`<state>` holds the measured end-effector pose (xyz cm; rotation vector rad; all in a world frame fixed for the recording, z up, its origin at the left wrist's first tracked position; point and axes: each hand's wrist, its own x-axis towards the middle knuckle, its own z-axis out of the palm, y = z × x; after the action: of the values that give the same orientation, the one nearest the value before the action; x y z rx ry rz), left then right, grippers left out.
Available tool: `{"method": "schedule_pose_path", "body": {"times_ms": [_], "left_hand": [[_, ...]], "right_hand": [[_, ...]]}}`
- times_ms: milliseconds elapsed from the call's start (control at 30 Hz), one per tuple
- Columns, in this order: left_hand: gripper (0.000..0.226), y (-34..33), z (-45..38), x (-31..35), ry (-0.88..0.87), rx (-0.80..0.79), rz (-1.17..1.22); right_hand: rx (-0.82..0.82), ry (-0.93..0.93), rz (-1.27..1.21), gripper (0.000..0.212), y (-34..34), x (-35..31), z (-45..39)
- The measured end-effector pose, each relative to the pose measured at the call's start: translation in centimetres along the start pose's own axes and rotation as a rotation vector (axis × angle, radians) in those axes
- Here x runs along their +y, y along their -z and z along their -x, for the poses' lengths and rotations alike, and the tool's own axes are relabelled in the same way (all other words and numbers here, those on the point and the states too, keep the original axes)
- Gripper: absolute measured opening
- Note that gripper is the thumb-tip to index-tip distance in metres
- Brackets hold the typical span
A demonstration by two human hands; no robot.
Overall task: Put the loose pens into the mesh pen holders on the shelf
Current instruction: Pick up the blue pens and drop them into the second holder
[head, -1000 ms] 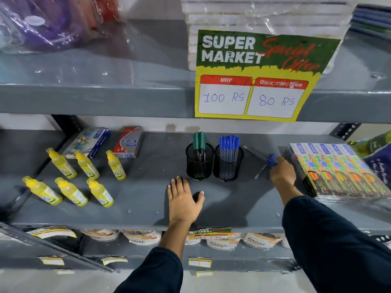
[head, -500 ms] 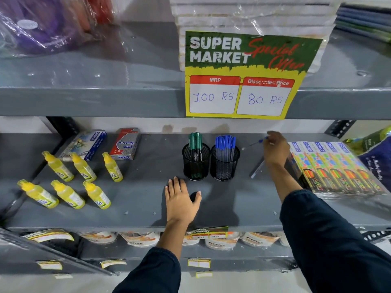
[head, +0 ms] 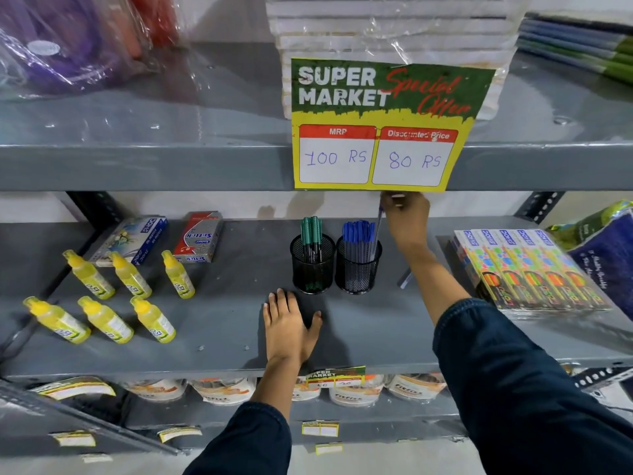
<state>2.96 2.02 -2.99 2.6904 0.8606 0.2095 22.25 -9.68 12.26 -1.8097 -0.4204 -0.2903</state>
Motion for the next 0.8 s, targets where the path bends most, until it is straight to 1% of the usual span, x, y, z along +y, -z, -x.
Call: {"method": "schedule_pose_path", "body": {"times_ms": [133,200,267,333,400,433,467,567,600,633,700,800], "left_hand": [[0.075,0.0,0.0,0.1,0.014,0.006,-0.005],[0.076,-0.1,0.0,0.1,0.02,0.008,0.0],[0.076,0.0,0.0,0.2,0.018,0.01,0.001],[0.076,0.0,0.0,0.1,0.013,0.008,-0.005],[0.075,0.0,0.0,0.1,0.007,0.003,-0.008],[0.076,0.0,0.0,0.2,0.005,0.002,-0.008],[0.076,0.1,0.0,0.2,0.003,0.003,-0.006],[0.076,0.1,0.0,0.1,0.002,0.007,-0.002],[0.076,0.1,0.0,0.1,0.001,0.008,-0.002],[0.076,0.0,0.0,0.1,0.0,0.008,-0.003],[0.076,0.0,0.0,0.1,0.001,0.008,-0.006],[0.076,-0.1,0.0,0.1,0.001,0.011,-0.009]], "right_hand": [[-0.106,0.01,0.135,0.016,-0.8,2.1,1.9],[-0.131,0.021,0.186,0.016,-0.9,2.9,2.3],[-0.098,0.005,0.19,0.018,-0.6,3.3,2.3],[-0.019,-0.007,0.223,0.02,0.0,4.0,2.3],[0.008,-0.02,0.355,0.024,0.7,5.3,2.4],[-0.039,-0.052,0.447,0.028,1.0,6.2,2.6],[-0.132,-0.114,0.547,0.034,1.2,7.1,2.9],[-0.469,-0.31,0.809,0.049,1.8,9.5,4.3],[-0.534,-0.327,0.862,0.051,2.0,10.1,4.8],[-0.567,-0.316,0.899,0.051,2.2,10.6,5.2],[-0.539,-0.251,0.926,0.044,2.4,11.2,6.1],[-0.363,-0.144,0.901,0.03,2.6,11.0,7.1]]}}
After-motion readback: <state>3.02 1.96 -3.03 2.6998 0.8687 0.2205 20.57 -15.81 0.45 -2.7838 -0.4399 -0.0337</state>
